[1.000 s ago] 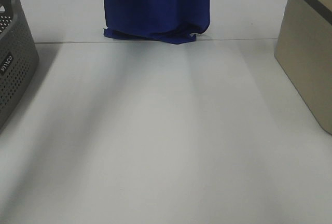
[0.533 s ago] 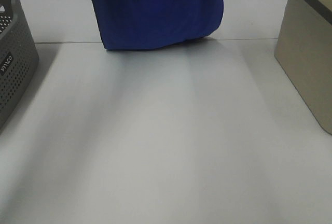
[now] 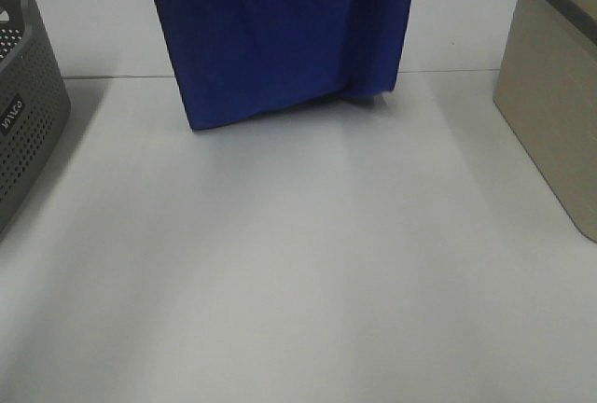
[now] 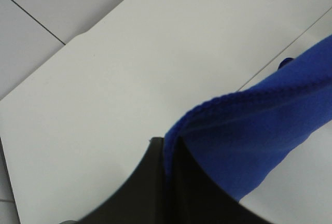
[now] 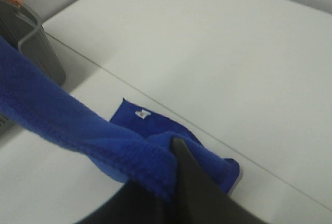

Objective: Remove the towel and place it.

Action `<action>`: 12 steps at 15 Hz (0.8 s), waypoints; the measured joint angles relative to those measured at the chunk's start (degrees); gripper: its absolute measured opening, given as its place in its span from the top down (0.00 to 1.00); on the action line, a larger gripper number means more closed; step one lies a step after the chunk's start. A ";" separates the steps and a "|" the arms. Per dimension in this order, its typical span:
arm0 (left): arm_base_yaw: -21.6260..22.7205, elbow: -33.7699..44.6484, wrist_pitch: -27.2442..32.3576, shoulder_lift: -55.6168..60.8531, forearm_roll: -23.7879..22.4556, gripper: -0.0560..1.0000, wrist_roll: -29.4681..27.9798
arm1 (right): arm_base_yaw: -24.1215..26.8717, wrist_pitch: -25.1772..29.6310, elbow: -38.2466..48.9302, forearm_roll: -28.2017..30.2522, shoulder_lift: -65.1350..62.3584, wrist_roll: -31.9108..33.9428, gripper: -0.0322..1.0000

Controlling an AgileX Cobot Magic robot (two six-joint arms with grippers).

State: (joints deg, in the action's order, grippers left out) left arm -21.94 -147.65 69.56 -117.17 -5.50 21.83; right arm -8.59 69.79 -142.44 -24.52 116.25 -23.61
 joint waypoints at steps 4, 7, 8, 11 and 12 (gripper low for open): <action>2.58 0.06 -13.06 -7.28 -0.69 0.95 0.00 | 0.00 -11.69 2.86 3.78 5.67 -3.44 0.95; 4.41 0.06 -36.84 -11.92 -1.20 0.95 0.00 | 0.00 -38.04 2.86 0.40 9.45 -7.79 0.95; 4.81 0.06 -49.22 -13.52 -2.52 0.95 0.00 | -0.11 -49.85 2.86 -4.30 10.66 -10.31 0.95; 4.98 0.11 -78.84 -15.93 -5.04 0.95 0.11 | -1.38 -60.79 -3.32 -17.99 11.29 -22.17 0.95; 4.98 0.11 -81.30 -15.58 -5.84 0.95 0.29 | -1.38 -59.76 -5.21 -19.82 11.00 -24.24 0.95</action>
State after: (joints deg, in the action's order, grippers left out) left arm -16.96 -147.54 -11.75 -132.75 -11.34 22.12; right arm -9.97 10.03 -147.65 -44.35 127.25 -47.84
